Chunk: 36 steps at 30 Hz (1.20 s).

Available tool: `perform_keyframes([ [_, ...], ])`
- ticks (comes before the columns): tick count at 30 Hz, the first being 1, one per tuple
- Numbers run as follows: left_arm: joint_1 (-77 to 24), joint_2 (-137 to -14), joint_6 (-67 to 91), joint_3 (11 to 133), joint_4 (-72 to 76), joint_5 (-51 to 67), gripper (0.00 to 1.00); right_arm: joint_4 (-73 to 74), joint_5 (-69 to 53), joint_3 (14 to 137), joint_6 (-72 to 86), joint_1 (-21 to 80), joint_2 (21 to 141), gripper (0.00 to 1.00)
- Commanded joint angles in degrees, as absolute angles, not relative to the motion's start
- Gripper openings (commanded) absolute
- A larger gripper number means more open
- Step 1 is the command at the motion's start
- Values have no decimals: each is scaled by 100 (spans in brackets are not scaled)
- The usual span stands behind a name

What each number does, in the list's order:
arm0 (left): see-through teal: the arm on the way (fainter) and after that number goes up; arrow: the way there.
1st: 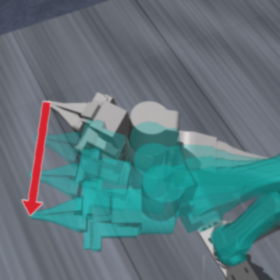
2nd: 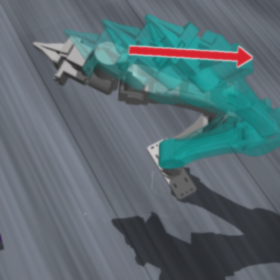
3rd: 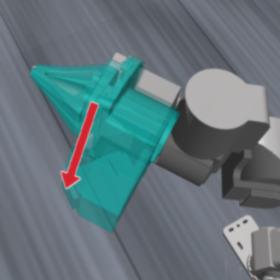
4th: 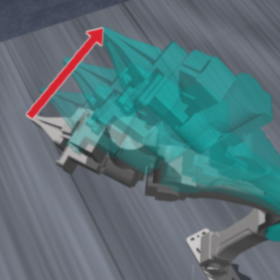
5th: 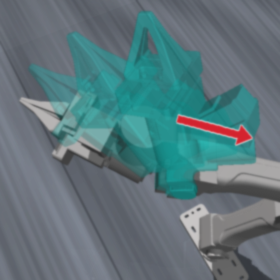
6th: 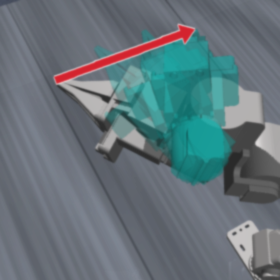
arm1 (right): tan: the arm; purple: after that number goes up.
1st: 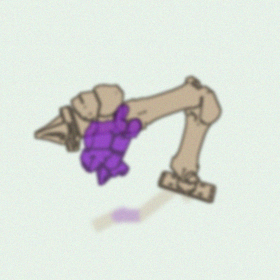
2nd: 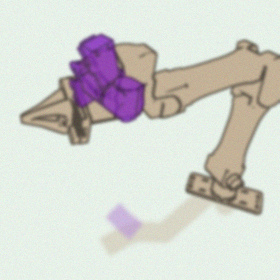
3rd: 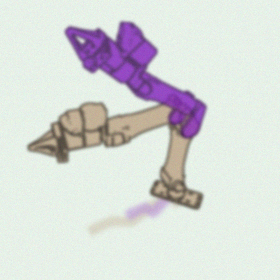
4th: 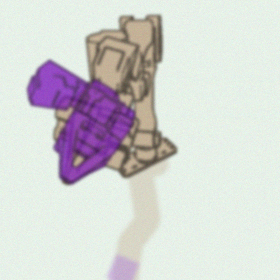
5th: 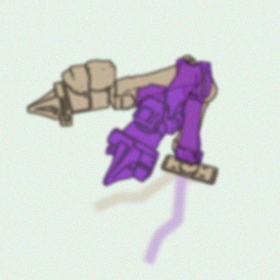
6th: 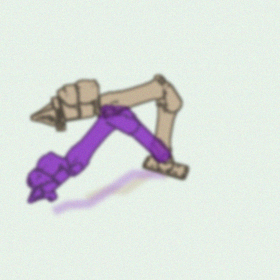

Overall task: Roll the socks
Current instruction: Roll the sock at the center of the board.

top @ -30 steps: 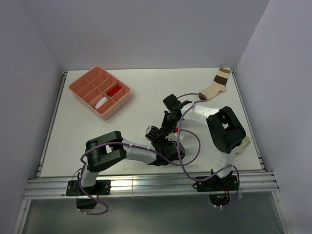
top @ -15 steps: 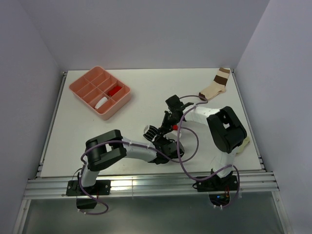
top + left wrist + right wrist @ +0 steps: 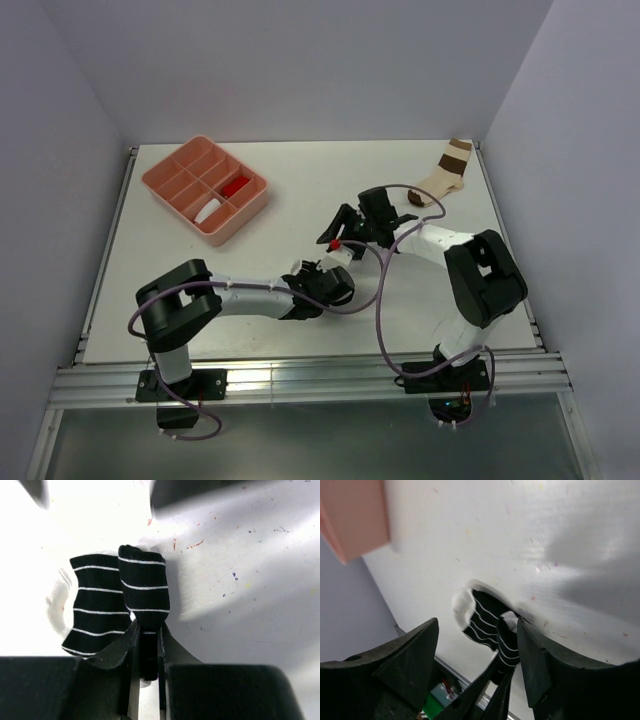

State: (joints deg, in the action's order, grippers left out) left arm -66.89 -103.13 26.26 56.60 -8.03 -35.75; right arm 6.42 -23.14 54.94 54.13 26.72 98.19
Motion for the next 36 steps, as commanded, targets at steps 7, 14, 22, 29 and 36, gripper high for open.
perform_keyframes([
  [7,-6189,-9721,3032,5160,-387,-2181,1,-412,-1986,4801,5572,2189,8904,74],
  [14,-5327,-9325,3427,4852,-53,-547,1,-1211,-1907,3702,5783,2171,8359,71],
  [22,-4545,-9395,4034,4685,492,1264,1,-2117,-2109,2963,5915,2311,8244,70],
  [29,-4052,-9694,4753,4553,746,1959,1,-2627,-2092,2927,6170,2715,8735,70],
  [36,-3595,-9975,5396,4263,1055,2373,1,-2786,-2153,2953,6310,2900,9114,67],
])
